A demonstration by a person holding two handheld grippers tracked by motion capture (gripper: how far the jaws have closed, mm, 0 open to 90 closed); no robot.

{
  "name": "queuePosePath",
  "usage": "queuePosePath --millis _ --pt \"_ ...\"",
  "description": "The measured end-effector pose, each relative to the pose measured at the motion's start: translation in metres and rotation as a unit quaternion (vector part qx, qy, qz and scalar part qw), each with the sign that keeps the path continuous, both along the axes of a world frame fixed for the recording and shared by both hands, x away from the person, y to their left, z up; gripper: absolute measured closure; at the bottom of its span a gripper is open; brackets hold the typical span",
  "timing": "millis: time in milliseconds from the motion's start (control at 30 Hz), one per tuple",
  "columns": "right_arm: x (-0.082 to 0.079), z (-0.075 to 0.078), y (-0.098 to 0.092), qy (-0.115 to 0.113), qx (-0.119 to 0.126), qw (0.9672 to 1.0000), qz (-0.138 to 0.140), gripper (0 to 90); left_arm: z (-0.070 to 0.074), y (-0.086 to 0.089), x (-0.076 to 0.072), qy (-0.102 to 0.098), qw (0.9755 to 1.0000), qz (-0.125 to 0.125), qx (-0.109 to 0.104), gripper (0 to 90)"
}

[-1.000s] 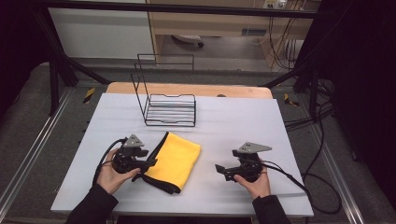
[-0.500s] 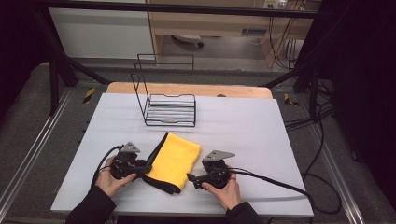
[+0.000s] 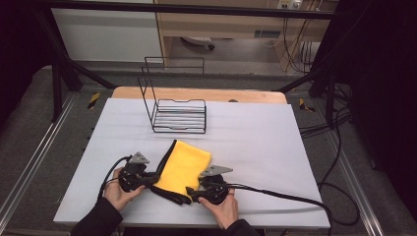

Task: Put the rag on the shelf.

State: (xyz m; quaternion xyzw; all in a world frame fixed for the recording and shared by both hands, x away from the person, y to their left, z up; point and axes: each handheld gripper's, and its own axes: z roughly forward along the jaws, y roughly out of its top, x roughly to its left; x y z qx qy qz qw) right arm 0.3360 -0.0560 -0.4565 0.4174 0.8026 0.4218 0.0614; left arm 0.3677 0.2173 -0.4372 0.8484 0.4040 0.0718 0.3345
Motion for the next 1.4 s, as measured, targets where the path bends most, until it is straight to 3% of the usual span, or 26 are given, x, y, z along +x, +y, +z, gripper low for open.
queuePosePath --millis 233,367,467,633,800,867,967,1067,1133,1267,1400 --pt "-0.002 -0.001 0.003 0.012 0.005 0.9998 -0.017 66.7 0.000 0.000 -0.002 0.000 0.9999 0.011 -0.005 79.1" --pt "-0.001 -0.001 0.006 0.024 0.013 0.9996 -0.012 79.6 0.001 -0.001 -0.005 0.005 0.9998 0.018 -0.006 80.0" --pt "0.004 0.001 0.004 0.036 0.012 0.9993 -0.004 83.1 0.002 -0.002 -0.008 0.010 0.9996 0.023 -0.013 80.3" --pt "0.010 0.009 -0.003 0.027 -0.011 0.9994 0.017 83.6 0.004 -0.007 -0.022 0.015 0.9990 0.025 -0.032 80.4" --pt "0.019 0.014 -0.016 0.027 -0.023 0.9988 0.034 82.4 0.005 -0.020 -0.039 0.003 0.9988 0.022 -0.043 79.7" --pt "0.023 0.015 -0.019 0.018 -0.029 0.9987 0.038 81.6 0.003 -0.024 -0.043 -0.005 0.9987 0.022 -0.045 78.9" --pt "0.027 0.011 -0.021 0.007 -0.034 0.9982 0.050 79.5 0.002 -0.026 -0.043 -0.016 0.9990 0.028 -0.031 75.6" --pt "0.025 0.009 -0.020 -0.004 -0.035 0.9982 0.048 72.1 0.004 -0.022 -0.042 -0.020 0.9989 0.035 -0.025 70.0" --pt "0.024 0.013 -0.022 -0.021 -0.027 0.9983 0.046 62.6 0.008 -0.018 -0.042 -0.032 0.9988 0.031 -0.019 63.9" --pt "0.024 0.026 -0.029 -0.059 -0.010 0.9972 0.044 41.9 0.017 -0.011 -0.037 -0.047 0.9982 0.021 -0.031 49.6" --pt "0.028 0.033 -0.039 -0.074 -0.019 0.9960 0.047 28.3 0.025 -0.003 -0.027 -0.052 0.9977 0.018 -0.040 38.2"
